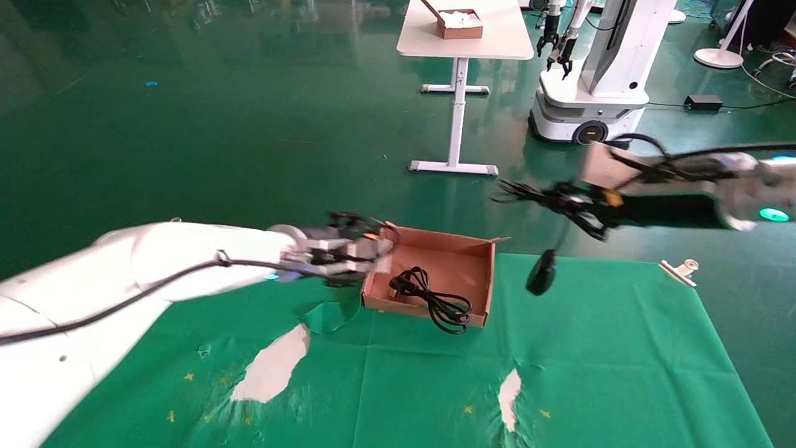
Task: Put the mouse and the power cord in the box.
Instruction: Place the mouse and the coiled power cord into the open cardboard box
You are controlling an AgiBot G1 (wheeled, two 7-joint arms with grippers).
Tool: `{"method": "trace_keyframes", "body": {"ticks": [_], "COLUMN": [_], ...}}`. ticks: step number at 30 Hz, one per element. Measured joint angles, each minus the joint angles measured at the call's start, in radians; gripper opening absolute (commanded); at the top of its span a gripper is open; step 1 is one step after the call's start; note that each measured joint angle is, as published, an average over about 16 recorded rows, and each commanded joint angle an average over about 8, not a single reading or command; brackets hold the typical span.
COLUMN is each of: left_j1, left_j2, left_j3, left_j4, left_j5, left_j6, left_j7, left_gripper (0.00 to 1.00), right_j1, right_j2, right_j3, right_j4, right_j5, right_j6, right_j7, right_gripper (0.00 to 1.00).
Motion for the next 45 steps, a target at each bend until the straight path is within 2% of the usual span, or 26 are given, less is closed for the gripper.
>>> {"method": "trace_keyframes", "body": {"ticks": [8,15,16,23,24,31,45], "left_j1": [-0.034,-0.043,-0.043,-0.044,-0.044,-0.044,-0.042], "left_j2": [-0.050,-0.083,-0.085,-0.093,-0.094,-0.095,-0.092], "left_j3": [0.017,0.030,0.032,0.037,0.037,0.038,0.037], "left_j4": [0.121,0.134,0.132,0.120,0.119,0.118,0.117], "left_j5": [0.001,0.015,0.017,0.023,0.024,0.025,0.025], "left_j6": [0.060,0.098,0.100,0.101,0.101,0.102,0.100], "left_j7": [-0.030,-0.047,-0.050,-0.064,-0.065,-0.068,-0.066], "left_gripper": [1.00,1.00,1.00,1.00,1.00,1.00,1.00], "right_j1": [0.021,0.012,0.010,-0.008,-0.010,-0.014,-0.026], "right_j2": [-0.170,-0.300,-0.315,-0.375,-0.378,-0.382,-0.355], "right_j3": [-0.018,-0.055,-0.061,-0.093,-0.095,-0.100,-0.086], "right_j4": [-0.101,-0.225,-0.242,-0.317,-0.322,-0.330,-0.295], "right_j5": [-0.013,-0.060,-0.068,-0.107,-0.109,-0.114,-0.083], "right_j6": [0.094,0.205,0.220,0.299,0.304,0.315,0.287], "right_j7": [-0.091,-0.158,-0.165,-0.193,-0.195,-0.197,-0.180], "right_gripper": [0.00,0.00,0.04,0.92,1.00,1.00,1.00]}}
